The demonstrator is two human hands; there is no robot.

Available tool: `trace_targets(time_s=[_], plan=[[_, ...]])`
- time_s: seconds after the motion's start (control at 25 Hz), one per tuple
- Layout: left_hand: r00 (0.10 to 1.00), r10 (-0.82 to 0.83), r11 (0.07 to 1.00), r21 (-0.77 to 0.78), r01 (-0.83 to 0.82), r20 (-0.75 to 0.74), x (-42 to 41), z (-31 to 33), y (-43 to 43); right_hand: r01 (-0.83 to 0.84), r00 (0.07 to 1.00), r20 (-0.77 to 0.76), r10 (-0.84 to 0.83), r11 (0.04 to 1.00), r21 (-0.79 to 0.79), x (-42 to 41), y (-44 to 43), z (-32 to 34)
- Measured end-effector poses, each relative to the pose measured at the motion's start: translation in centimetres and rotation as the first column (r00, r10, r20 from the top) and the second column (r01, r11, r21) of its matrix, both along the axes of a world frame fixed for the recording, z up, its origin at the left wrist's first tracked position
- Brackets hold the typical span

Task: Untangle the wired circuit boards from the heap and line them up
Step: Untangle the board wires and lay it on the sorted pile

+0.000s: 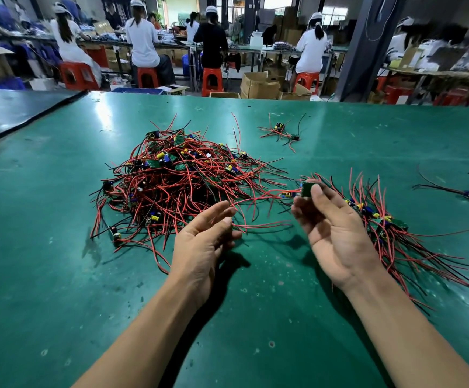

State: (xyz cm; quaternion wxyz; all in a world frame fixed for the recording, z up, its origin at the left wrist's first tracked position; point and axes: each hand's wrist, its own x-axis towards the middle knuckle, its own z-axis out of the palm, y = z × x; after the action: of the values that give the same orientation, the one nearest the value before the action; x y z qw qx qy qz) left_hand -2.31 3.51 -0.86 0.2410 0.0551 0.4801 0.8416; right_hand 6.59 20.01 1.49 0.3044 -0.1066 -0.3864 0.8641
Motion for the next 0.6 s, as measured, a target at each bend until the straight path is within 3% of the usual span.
trace_targets(time_s=[0.16, 0.32, 0.48, 0.6], plan=[[0.999, -0.002, 1.000, -0.024, 0.001, -0.033, 0.1, 0.0, 0.3, -0.231, 0.973, -0.033, 0.228, 0.955, -0.188, 0.3, -0.4, 0.3], [0.999, -0.009, 1.000, -0.031, 0.008, -0.034, 0.4, 0.1, 0.2, -0.376, 0.920, 0.008, 0.392, 0.888, -0.265, 0.1, -1.1, 0.3], [0.981, -0.189, 0.979, -0.087, 0.185, -0.042, 0.6, 0.4, -0.1, -0.439, 0.850, 0.113, 0.515, 0.809, -0.391, -0.2, -0.4, -0.2], [0.974, -0.209, 0.970, -0.148, 0.194, -0.091, 0.5, 0.3, 0.0, -0.405, 0.815, 0.280, 0.507, 0.845, -0.350, -0.2, 0.1, -0.8]])
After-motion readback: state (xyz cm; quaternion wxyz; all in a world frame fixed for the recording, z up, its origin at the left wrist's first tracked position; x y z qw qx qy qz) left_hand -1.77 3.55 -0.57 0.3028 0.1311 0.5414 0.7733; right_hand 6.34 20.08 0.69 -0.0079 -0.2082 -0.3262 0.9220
